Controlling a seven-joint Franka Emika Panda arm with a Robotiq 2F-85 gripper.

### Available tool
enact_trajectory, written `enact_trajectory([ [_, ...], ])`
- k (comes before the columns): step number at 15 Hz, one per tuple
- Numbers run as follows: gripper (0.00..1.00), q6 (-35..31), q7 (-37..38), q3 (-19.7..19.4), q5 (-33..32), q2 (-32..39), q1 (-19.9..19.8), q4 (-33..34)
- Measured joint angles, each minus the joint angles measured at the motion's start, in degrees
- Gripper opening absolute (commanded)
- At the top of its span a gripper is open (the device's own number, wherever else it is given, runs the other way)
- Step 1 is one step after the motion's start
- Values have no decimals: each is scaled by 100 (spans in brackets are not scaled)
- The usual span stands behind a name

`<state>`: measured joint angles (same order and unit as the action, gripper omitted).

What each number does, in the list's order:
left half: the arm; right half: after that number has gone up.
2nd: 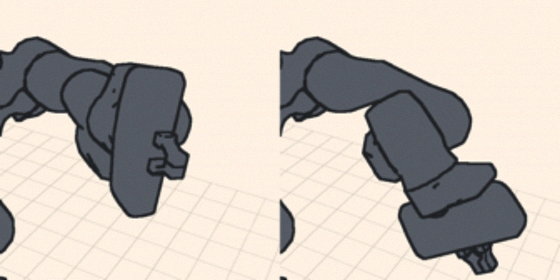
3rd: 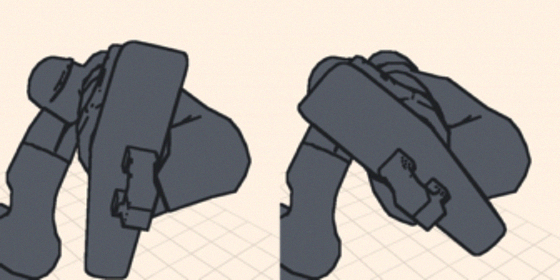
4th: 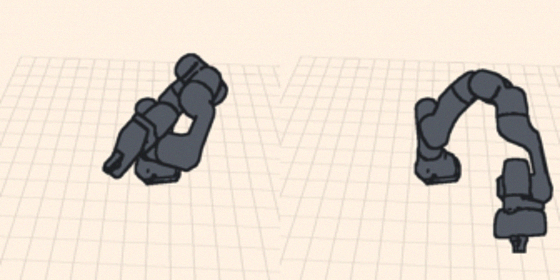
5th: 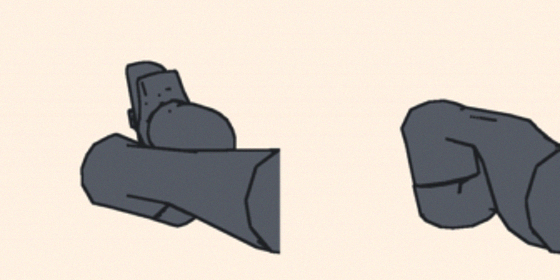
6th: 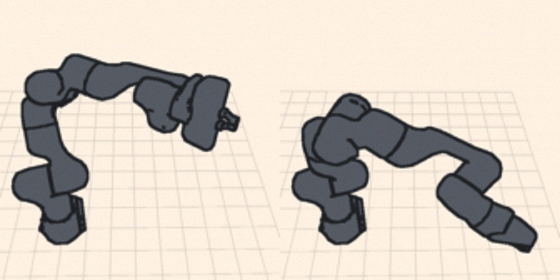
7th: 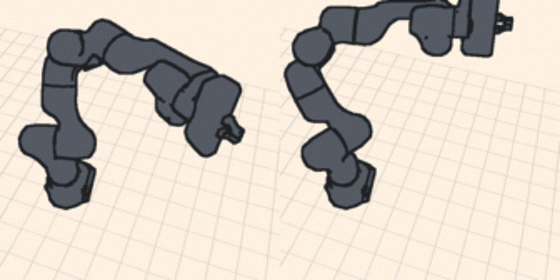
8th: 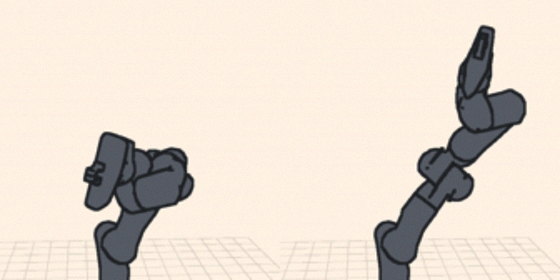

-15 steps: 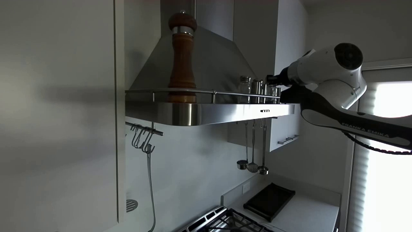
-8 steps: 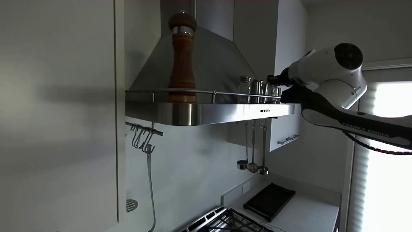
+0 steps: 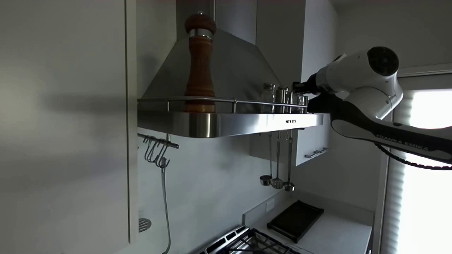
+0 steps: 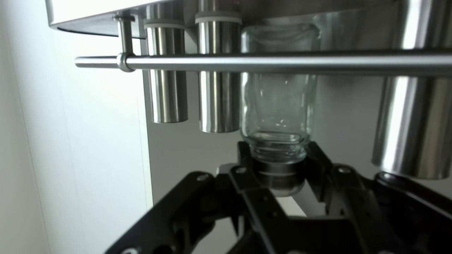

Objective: Remove the container on the left side of the rack at the top and move it to the right

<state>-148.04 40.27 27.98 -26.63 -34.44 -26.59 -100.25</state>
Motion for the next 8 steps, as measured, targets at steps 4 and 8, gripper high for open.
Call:
enact_trajectory([
  [4,71,0,0,0,0,0,21,-5],
  [8,99,0,0,1,0,-1,23,-11],
])
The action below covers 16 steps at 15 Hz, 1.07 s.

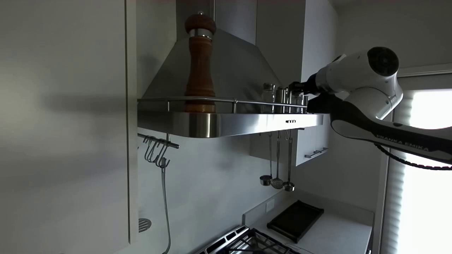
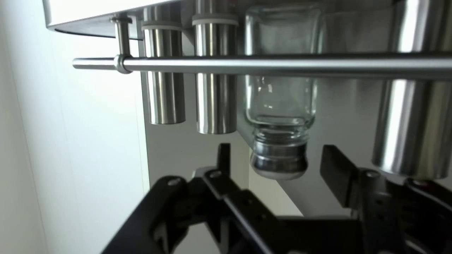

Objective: Remove the container on the left side of the rack at the top and move it to the right

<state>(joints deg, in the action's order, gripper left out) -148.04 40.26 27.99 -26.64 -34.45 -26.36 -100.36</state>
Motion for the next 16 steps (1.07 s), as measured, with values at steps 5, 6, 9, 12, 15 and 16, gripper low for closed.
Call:
enact_trajectory([
  [5,100,0,0,-2,0,0,-1,8],
  [6,100,0,0,-4,-6,0,-2,24],
  [9,100,0,0,-27,-21,0,-9,131],
  [12,100,1,-36,-86,-28,-1,-9,290],
  [15,100,180,-256,-159,-29,-13,24,483],
  [16,100,336,-371,-183,-29,-30,49,557],
])
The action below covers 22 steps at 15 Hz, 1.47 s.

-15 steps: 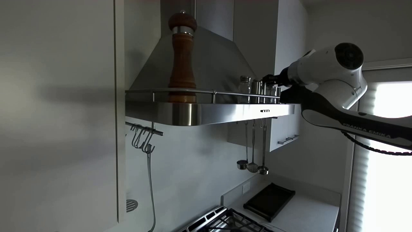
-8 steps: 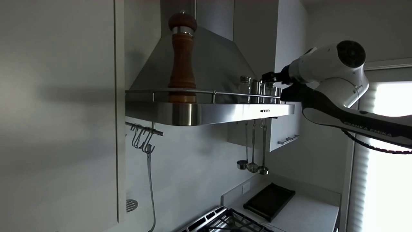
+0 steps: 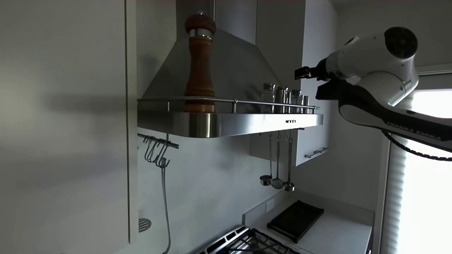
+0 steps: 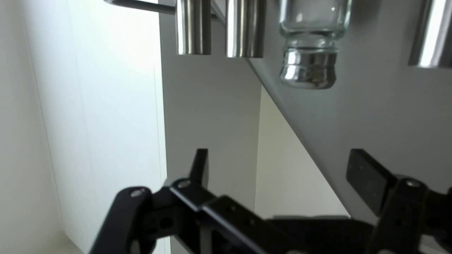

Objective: Remove the container on the left side of the rack at the top and move it to the right

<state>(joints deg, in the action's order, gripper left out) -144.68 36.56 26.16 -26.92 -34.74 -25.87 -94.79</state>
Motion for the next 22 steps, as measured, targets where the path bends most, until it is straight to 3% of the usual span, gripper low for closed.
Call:
enact_trajectory([
  [10,100,1642,-696,-257,25,-499,628,246],
  [22,100,2105,-860,-625,205,-891,1141,-17],
])
